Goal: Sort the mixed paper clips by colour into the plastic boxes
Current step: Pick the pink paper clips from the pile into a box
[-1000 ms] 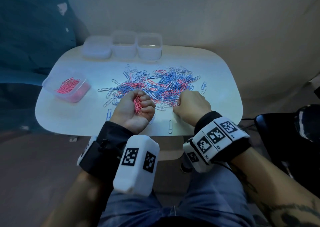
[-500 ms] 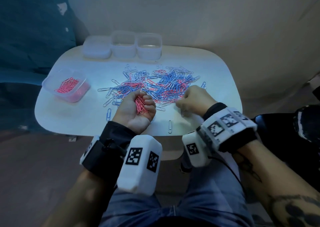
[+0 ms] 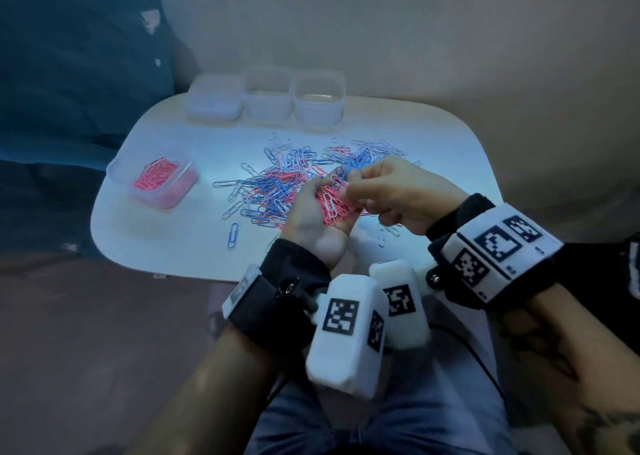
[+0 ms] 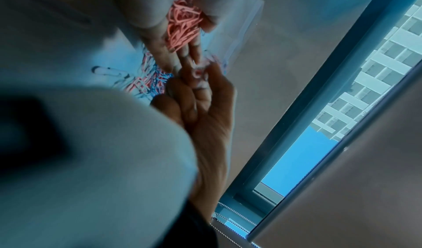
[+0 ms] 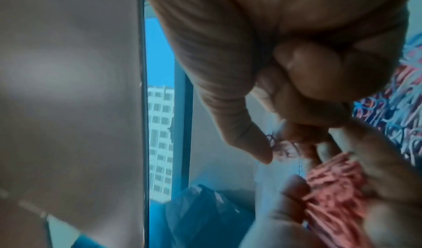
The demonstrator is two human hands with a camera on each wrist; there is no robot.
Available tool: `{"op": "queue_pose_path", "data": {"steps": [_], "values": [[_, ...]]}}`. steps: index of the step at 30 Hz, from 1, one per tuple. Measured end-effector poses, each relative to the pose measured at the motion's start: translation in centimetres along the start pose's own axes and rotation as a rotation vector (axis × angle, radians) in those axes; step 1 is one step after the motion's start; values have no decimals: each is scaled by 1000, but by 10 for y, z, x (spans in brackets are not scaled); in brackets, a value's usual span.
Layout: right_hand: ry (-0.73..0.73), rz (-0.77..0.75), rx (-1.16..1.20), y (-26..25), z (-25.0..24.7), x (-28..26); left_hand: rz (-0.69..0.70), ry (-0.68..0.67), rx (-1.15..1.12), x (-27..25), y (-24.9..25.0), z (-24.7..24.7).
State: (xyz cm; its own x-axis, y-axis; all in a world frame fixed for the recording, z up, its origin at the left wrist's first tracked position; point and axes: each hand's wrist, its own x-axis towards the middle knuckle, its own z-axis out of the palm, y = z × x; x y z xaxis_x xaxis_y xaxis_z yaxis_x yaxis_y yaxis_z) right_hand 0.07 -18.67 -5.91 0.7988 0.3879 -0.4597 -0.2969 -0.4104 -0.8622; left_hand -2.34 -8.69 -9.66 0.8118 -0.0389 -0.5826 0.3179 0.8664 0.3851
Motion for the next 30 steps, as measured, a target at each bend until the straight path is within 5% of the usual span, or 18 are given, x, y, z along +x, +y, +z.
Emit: {"op": "queue_pose_path", "data": {"steps": [17, 22, 30], "values": [[74, -90, 33, -3, 9, -11, 44, -78, 8, -1, 4, -5], [200, -149, -173, -4, 7, -7, 11, -89, -18, -1, 5, -8], [-1, -91, -305, -22, -4, -15, 2, -53, 4, -3, 5, -7]]}}
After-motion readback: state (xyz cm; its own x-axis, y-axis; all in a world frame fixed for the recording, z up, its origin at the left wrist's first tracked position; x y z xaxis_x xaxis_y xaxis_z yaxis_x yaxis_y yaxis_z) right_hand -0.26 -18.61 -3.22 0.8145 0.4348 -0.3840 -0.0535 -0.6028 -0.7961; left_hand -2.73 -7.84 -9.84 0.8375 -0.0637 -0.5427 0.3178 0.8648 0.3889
